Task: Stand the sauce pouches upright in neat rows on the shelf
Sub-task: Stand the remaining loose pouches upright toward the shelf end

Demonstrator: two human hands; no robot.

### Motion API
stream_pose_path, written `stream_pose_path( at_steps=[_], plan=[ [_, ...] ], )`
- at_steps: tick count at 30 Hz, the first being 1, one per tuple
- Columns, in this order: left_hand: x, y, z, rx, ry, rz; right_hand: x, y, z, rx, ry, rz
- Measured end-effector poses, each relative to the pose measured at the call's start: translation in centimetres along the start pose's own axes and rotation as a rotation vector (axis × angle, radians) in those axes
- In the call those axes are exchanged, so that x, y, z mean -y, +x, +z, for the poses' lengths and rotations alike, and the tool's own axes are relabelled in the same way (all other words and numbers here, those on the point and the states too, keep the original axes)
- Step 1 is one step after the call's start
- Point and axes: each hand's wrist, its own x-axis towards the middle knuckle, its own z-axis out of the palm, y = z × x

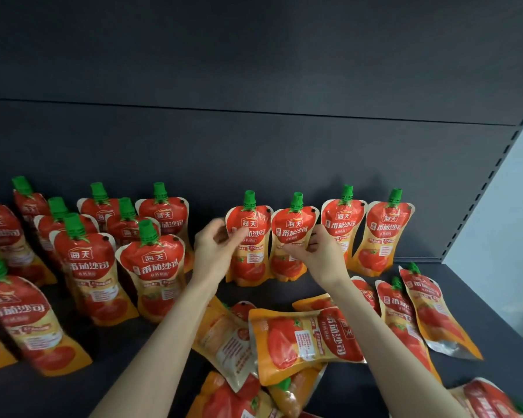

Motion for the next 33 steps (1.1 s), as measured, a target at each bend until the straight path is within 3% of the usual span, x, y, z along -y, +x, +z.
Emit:
stream_pose_path(
  at_steps=[5, 33],
  plan=[
    [2.0, -0.6, 0.5, 0.093, 0.017, -0.048, -0.3, 0.0, 0.3, 0.038, 0.013, -0.016],
    [4.5, 0.6, -0.2, 0.09, 0.193, 0.002, -0.9, 0.4, 0.1, 0.042, -0.033, -0.029]
  ],
)
